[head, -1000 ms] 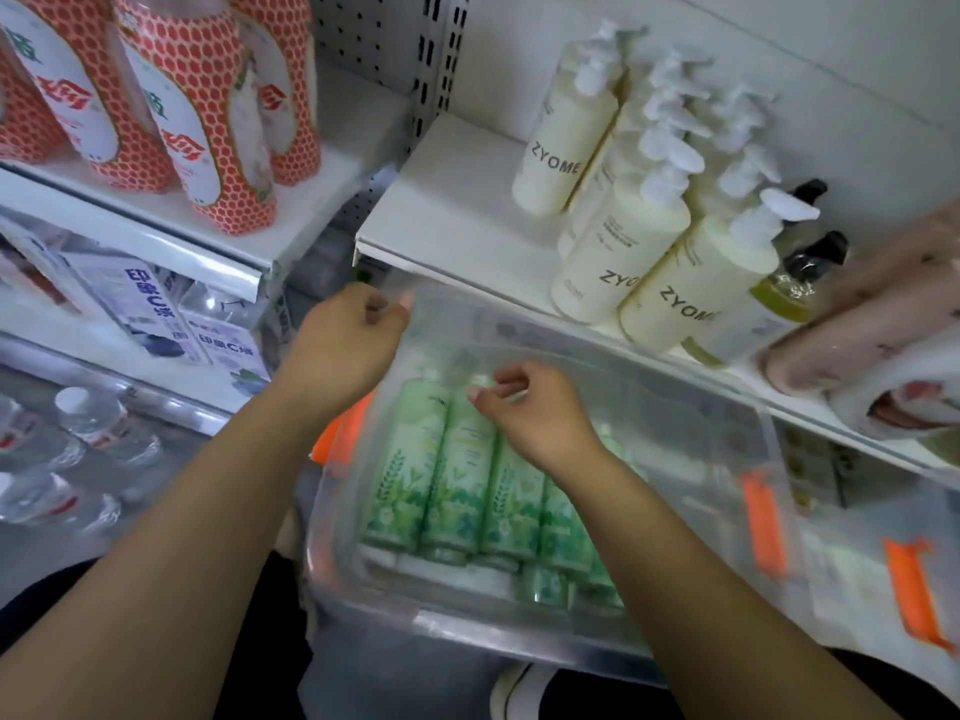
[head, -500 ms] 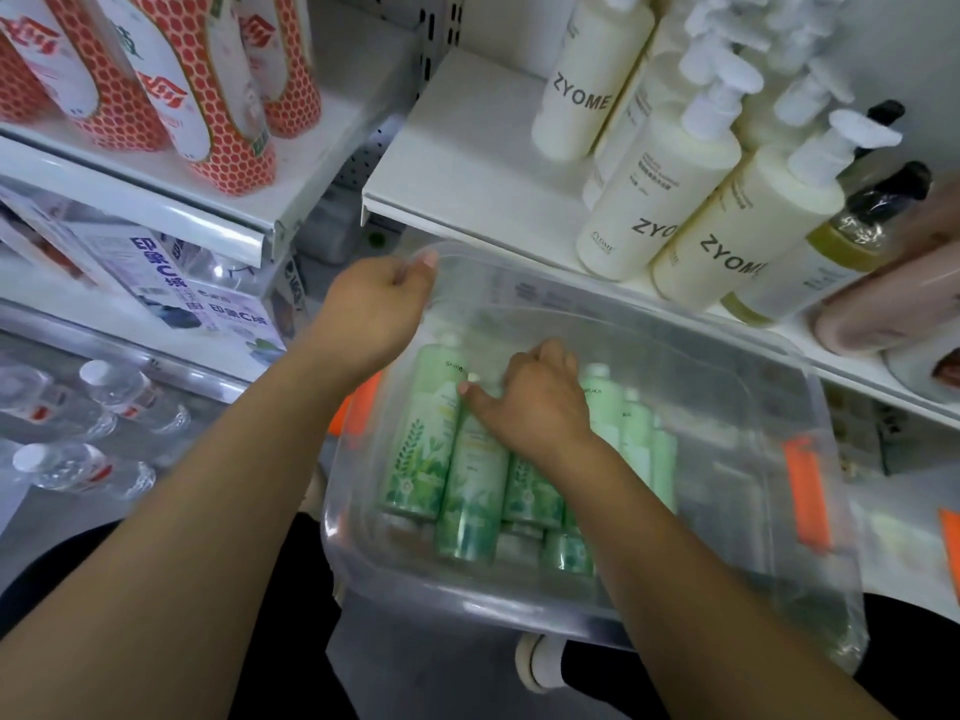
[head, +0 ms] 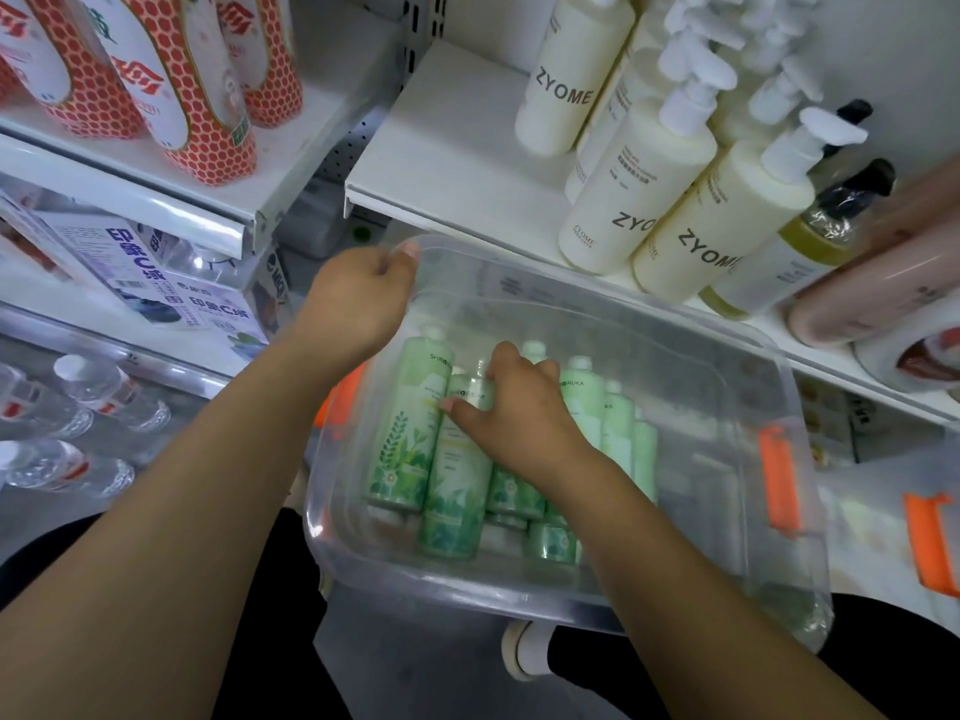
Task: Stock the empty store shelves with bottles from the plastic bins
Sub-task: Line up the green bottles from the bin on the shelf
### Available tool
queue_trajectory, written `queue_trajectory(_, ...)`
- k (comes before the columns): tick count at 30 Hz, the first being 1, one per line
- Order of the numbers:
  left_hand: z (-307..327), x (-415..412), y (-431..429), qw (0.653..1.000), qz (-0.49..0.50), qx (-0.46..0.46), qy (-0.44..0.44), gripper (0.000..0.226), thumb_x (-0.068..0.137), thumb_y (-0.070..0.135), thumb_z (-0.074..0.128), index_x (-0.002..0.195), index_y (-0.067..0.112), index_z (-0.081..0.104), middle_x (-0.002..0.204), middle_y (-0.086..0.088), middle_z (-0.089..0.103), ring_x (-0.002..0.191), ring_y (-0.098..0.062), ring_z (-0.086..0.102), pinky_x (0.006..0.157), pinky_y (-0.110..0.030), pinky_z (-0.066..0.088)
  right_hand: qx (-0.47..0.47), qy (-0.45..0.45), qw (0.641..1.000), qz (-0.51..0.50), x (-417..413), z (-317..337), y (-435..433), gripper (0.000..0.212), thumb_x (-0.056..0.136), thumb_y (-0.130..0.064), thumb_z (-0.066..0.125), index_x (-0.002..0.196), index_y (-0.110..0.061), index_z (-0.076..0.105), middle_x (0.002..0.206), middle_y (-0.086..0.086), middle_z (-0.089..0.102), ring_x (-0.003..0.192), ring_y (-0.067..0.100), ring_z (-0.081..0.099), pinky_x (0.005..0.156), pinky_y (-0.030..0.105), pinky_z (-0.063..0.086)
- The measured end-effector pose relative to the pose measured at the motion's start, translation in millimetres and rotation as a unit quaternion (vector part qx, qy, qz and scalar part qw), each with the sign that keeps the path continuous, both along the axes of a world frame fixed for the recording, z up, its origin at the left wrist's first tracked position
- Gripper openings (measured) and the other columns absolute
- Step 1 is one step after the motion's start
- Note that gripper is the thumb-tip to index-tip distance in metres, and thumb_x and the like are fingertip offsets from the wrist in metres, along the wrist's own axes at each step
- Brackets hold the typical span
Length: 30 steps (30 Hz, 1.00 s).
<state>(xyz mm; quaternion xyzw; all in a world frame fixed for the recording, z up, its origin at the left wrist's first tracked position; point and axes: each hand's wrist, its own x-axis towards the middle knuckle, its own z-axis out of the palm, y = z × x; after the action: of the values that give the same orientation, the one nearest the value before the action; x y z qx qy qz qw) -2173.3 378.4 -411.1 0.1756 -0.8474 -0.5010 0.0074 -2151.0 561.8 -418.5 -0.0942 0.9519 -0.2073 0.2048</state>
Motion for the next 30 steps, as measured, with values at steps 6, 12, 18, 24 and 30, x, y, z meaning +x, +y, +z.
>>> queue_trajectory(6, 1, -1, 1, 1.000, 0.001, 0.005, -0.006, 0.059, 0.101, 0.052, 0.037, 0.093, 0.000, 0.067, 0.100, -0.016, 0.072, 0.094, -0.032, 0.068, 0.094, -0.050, 0.050, -0.106, 0.013, 0.990, -0.091, 5, 6, -2, 0.063, 0.065, -0.044, 0.091, 0.097, -0.019, 0.044, 0.100, -0.003, 0.052, 0.085, 0.013, 0.051, 0.066, 0.027, 0.041)
queue_trajectory(12, 7, -2, -5, 0.996, 0.001, 0.072, -0.061, 0.058, 0.089, 0.064, 0.040, 0.089, 0.014, 0.070, 0.099, -0.005, 0.074, 0.095, -0.027, 0.070, 0.095, -0.051, 0.052, -0.191, -0.086, 0.962, -0.174, 10, 6, 10, 0.074, 0.066, -0.039, 0.092, 0.125, -0.018, 0.051, 0.122, -0.006, 0.060, 0.106, 0.009, 0.060, 0.093, 0.030, 0.054)
queue_trajectory(18, 10, -9, -8, 0.983, 0.022, 0.143, -0.111, 0.085, 0.065, 0.084, 0.037, 0.105, 0.017, 0.071, 0.112, -0.004, 0.072, 0.105, -0.028, 0.067, 0.102, -0.049, 0.048, -0.236, -0.020, 0.963, -0.131, 18, 43, 12, 0.048, 0.061, -0.030, 0.096, 0.100, -0.026, 0.069, 0.090, -0.012, 0.075, 0.080, 0.000, 0.070, 0.073, 0.025, 0.060)
queue_trajectory(24, 18, -23, -7, 0.952, 0.142, 0.265, -0.062, 0.056, 0.093, 0.061, 0.051, 0.097, 0.008, 0.070, 0.097, -0.012, 0.075, 0.092, -0.033, 0.071, 0.086, -0.046, 0.054, -0.322, 0.073, 0.940, -0.082, -3, 131, 1, 0.047, 0.065, -0.027, 0.093, 0.106, -0.024, 0.071, 0.096, -0.011, 0.075, 0.087, 0.004, 0.072, 0.075, 0.023, 0.058)
queue_trajectory(30, 21, -35, -14, 0.905, 0.196, 0.377, -0.008, 0.032, 0.097, 0.044, 0.059, 0.100, 0.013, 0.064, 0.115, -0.011, 0.071, 0.094, -0.020, 0.069, 0.089, -0.041, 0.052, -0.328, 0.190, 0.924, -0.043, -67, 189, -22, 0.052, 0.067, -0.025, 0.092, 0.111, -0.019, 0.066, 0.104, -0.008, 0.072, 0.093, 0.005, 0.069, 0.081, 0.023, 0.058)
